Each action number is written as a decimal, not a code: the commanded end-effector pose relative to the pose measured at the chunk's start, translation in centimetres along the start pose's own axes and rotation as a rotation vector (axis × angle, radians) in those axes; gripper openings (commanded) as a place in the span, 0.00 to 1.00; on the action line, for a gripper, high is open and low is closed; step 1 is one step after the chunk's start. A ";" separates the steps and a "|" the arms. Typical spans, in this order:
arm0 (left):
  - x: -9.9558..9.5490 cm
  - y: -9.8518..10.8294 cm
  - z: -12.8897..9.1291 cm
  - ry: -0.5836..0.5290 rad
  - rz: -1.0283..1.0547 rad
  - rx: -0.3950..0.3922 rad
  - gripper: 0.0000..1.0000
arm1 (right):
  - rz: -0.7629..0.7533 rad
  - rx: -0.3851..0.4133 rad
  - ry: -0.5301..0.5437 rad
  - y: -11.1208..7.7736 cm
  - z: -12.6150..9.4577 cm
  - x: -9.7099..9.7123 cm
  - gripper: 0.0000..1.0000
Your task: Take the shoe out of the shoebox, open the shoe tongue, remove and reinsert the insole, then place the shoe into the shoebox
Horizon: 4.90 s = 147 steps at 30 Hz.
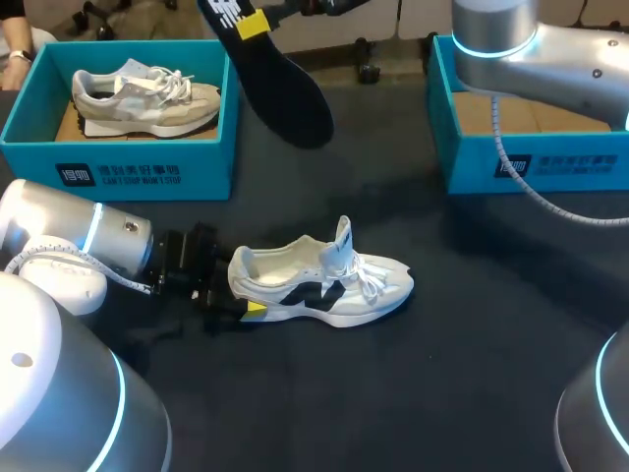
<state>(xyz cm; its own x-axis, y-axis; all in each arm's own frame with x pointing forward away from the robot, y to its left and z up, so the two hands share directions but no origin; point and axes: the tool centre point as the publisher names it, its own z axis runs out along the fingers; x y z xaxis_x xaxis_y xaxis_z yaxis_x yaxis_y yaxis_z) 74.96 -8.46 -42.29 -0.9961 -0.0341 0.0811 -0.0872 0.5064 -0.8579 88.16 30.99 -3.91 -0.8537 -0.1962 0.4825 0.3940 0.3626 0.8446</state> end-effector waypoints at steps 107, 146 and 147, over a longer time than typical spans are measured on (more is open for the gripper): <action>0.1 0.0 0.1 -0.001 -0.001 -0.004 0.00 | 0.471 -0.486 -0.169 -3.1 -8.3 22.8 0.00; 0.1 0.0 0.1 -0.001 -0.001 -0.004 0.00 | 0.415 -0.470 -0.178 -4.3 -5.8 26.0 0.00; 0.1 0.0 0.1 -0.001 -0.001 -0.004 0.00 | 0.410 -0.471 -0.177 -4.3 -5.8 26.1 0.00</action>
<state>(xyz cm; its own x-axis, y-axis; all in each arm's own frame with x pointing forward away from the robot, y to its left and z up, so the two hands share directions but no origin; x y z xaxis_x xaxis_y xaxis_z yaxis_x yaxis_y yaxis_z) 74.97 -8.46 -42.31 -0.9961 -0.0343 0.0811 -0.0873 0.5066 -0.8577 66.42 19.04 6.60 -0.6254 0.0479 0.7788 0.7765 -0.0610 0.6272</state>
